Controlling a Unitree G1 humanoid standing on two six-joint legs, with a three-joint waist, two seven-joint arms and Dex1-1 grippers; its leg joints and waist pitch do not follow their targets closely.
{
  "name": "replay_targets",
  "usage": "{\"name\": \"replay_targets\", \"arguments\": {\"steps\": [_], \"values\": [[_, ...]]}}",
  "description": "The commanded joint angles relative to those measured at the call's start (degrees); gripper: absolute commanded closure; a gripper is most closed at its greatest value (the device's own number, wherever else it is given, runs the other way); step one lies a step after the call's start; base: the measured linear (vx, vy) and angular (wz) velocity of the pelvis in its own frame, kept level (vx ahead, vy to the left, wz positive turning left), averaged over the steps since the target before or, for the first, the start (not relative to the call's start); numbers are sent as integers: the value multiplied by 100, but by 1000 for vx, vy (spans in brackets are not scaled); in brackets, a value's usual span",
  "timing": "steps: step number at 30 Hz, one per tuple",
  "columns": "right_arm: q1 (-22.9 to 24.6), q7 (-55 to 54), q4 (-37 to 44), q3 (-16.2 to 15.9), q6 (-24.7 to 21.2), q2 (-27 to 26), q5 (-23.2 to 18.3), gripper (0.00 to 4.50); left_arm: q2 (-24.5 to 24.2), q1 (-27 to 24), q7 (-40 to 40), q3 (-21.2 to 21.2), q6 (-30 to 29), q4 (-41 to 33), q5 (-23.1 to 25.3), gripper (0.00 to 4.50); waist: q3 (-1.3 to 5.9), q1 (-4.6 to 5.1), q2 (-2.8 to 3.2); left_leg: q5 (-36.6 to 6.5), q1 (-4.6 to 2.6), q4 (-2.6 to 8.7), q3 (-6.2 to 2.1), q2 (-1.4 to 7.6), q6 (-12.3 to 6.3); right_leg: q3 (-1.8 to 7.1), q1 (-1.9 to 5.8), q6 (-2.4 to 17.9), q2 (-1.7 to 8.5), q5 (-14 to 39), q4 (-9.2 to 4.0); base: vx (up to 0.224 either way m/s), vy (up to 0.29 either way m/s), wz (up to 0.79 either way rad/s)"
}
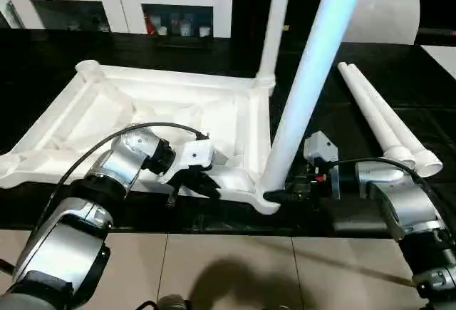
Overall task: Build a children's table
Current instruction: Rotate leg to tighten
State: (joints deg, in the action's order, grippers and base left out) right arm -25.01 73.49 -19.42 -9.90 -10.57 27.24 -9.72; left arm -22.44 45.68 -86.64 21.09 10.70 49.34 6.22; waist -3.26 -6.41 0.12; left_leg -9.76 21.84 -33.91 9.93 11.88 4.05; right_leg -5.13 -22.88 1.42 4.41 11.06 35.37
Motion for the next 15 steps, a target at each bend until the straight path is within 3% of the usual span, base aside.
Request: {"name": "replay_targets", "arguments": {"steps": [1,3,4,15], "values": [[-104,183,-75,-108,30,70,-72,41,60,189,-334,166,226,-23,54,450,402,23,-50,-793,-106,338,-1,185,-505,311,330,1391,415,392,-362,0,0,0],[-121,304,-94,-168,44,76,-72,44,83,215,-365,159,270,25,68,450,406,14,-46,-756,-108,339,-6,192,-527,308,329,1405,417,322,-348,0,0,0],[-123,322,-97,-178,44,76,-71,70,86,219,-369,158,277,33,71,450,405,12,-49,-738,-104,335,-5,186,-542,304,329,1412,415,302,-347,0,0,0],[-213,577,-261,-313,169,77,-58,157,129,332,-340,149,517,373,113,450,394,11,-50,-835,-106,342,-8,187,-509,294,323,1393,420,483,-370,0,0,0]]}}
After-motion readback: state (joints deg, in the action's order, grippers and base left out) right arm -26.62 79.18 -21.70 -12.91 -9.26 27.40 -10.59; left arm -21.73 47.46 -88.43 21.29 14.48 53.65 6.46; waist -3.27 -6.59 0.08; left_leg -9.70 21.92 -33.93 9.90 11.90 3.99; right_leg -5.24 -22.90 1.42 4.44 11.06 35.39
